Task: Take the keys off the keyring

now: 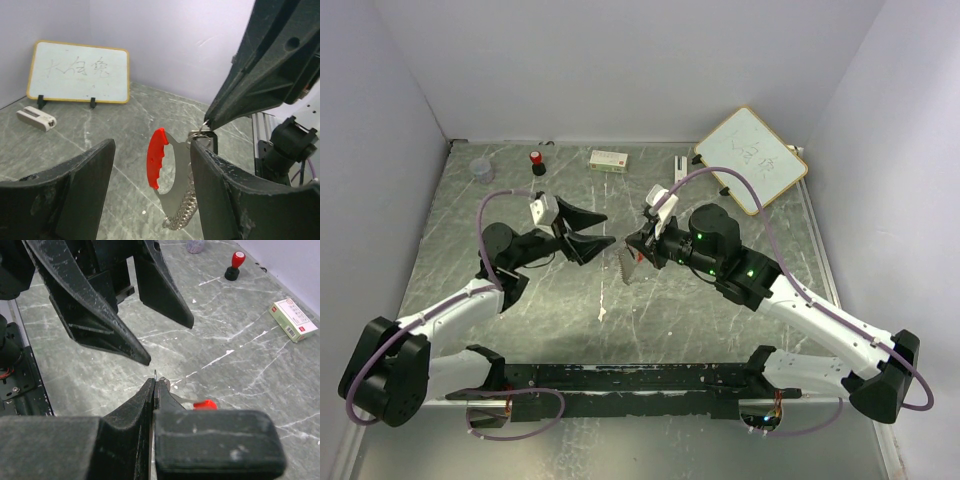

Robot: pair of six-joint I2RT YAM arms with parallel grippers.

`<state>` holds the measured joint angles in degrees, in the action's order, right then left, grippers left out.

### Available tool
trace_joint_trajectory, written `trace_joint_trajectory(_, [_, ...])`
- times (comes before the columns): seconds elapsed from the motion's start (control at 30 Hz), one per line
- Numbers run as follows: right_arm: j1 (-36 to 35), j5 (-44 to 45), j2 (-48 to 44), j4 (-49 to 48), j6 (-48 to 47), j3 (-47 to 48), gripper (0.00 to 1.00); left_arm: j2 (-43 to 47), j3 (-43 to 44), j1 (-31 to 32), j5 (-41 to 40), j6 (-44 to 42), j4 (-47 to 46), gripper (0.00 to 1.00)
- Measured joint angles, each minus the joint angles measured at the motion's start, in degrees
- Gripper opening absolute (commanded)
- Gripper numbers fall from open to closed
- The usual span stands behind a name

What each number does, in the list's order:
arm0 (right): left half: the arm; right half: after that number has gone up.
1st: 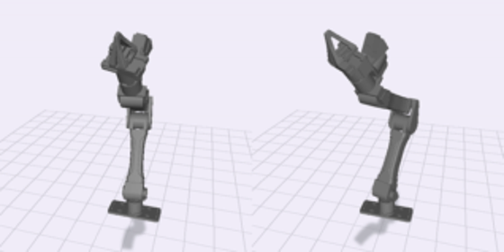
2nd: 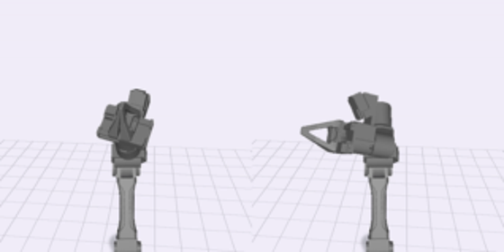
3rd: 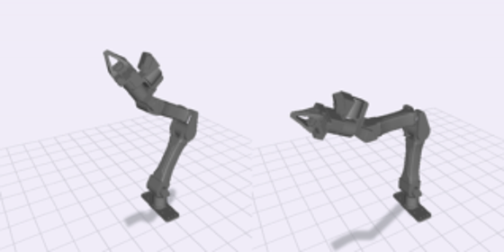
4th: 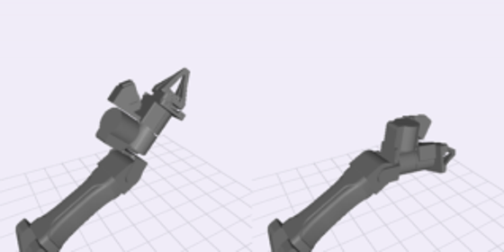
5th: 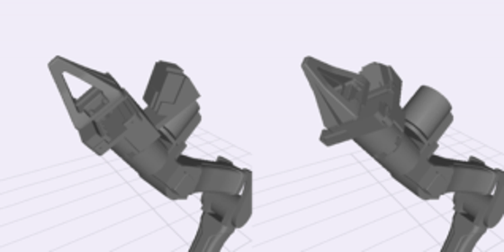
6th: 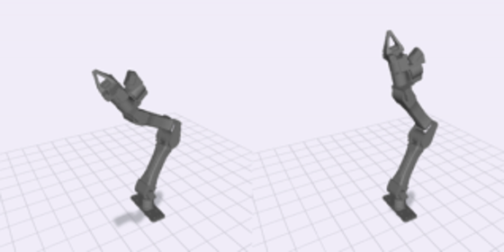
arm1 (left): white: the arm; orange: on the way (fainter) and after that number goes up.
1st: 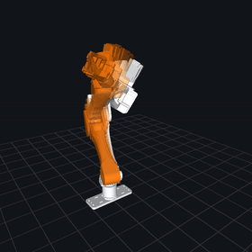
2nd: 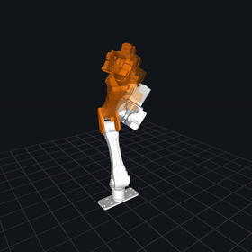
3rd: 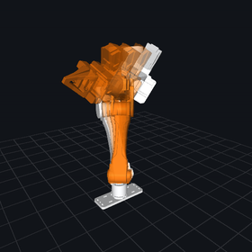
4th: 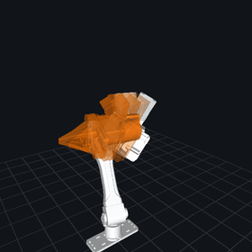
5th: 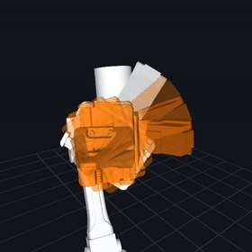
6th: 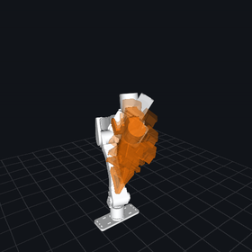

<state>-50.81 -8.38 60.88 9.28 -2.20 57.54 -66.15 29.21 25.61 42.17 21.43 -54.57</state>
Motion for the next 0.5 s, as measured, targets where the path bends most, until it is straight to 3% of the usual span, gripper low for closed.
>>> trace_joint_trajectory(0.5, [-0.46, -1.36, -0.02, -1.27, 0.04, 0.0, 0.0, -3.21, -0.55, 3.98, 2.69, -2.91, -4.39, 0.65])
